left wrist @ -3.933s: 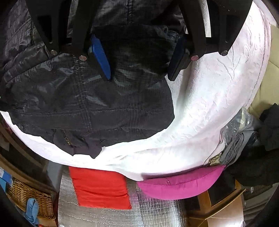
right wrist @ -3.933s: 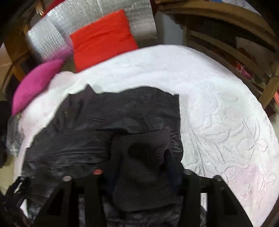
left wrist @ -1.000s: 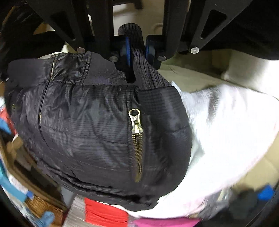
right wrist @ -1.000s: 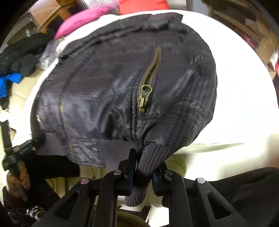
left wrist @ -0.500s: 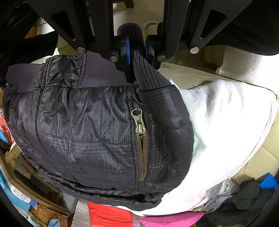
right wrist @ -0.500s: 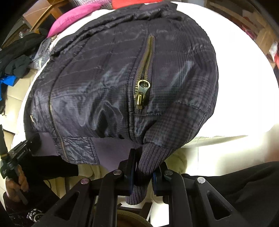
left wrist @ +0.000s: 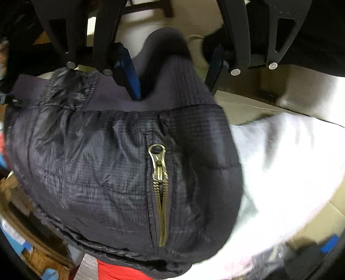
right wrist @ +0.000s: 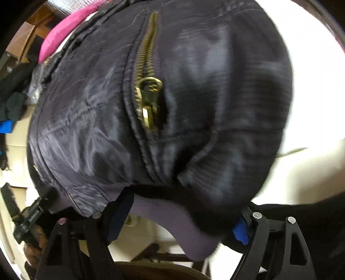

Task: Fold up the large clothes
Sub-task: 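Lift the hem with both grippers and fold it toward the collar, then lower the folded hem onto the jacket with both grippers and release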

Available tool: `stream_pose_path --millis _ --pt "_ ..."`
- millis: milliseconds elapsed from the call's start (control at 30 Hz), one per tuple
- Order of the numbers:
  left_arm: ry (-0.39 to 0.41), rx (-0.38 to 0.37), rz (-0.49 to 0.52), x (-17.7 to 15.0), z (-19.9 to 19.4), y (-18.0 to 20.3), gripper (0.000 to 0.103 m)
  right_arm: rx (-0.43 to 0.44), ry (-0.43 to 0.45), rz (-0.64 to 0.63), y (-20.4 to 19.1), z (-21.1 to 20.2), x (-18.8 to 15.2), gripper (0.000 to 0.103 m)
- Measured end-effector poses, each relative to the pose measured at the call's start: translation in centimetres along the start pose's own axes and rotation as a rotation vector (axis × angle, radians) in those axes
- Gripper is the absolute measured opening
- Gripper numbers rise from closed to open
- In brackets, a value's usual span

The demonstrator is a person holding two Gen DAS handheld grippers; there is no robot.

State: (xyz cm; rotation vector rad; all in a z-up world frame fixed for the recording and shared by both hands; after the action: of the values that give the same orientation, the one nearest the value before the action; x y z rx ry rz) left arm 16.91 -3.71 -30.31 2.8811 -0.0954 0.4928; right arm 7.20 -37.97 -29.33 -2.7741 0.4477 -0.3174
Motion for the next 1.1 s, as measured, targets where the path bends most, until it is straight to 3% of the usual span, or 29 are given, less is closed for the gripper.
stream_pose_path --millis 33,100,133,167,233,400,533,700,900,1100 --pt "-0.019 -0.04 -0.013 0.1 0.3 -0.2 0.061 0.002 0.01 -0.007 0.0 0.2 0.2 0.081" --pt "-0.044 -0.123 -0.043 0.1 0.6 -0.6 0.057 -0.001 0.009 -0.042 -0.4 0.2 0.3 0.053" --pt "-0.034 -0.134 -0.046 0.1 0.5 -0.8 0.045 -0.004 0.009 -0.057 -0.6 0.0 0.3 0.026" --pt "-0.023 -0.132 -0.045 0.1 0.3 -0.9 0.03 -0.01 0.01 -0.063 -0.8 -0.5 0.1 0.021" --pt "-0.007 -0.17 -0.066 0.2 -0.2 -1.6 0.016 -0.022 0.028 -0.09 -1.4 -1.7 0.0 0.015" --pt "0.022 -0.255 -0.058 0.8 -3.1 -2.4 0.009 0.003 0.115 -0.179 -3.5 -6.9 -0.5 0.012" --pt "0.097 -0.369 -0.005 1.9 -8.2 -2.3 0.008 0.061 0.26 -0.258 -5.8 -13.4 0.2 0.01" --pt "0.187 -0.487 0.014 5.3 -14.2 -2.3 0.008 0.117 0.396 -0.283 -7.6 -17.6 1.0 0.01" --pt "0.22 -0.556 -0.012 10.5 -16.3 -1.9 0.008 0.124 0.526 -0.274 -7.9 -21.1 4.7 0.009" --pt "0.258 -0.557 -0.06 18.3 -15.4 -0.5 0.009 0.109 0.633 -0.229 -7.8 -23.9 13.2 0.009"
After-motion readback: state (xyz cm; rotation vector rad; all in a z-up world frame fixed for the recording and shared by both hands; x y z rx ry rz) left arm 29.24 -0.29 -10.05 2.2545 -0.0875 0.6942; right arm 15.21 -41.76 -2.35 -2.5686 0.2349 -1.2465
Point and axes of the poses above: each gripper's, at about its wrist camera, not at the fingertips, and z roughly the way its jaws point, y to its right, x to its top, the point moved 1 cm from there along z, roughly the way its jaws point, and after that the axes turned 9 degrees about -z, right-handed, at the moved point
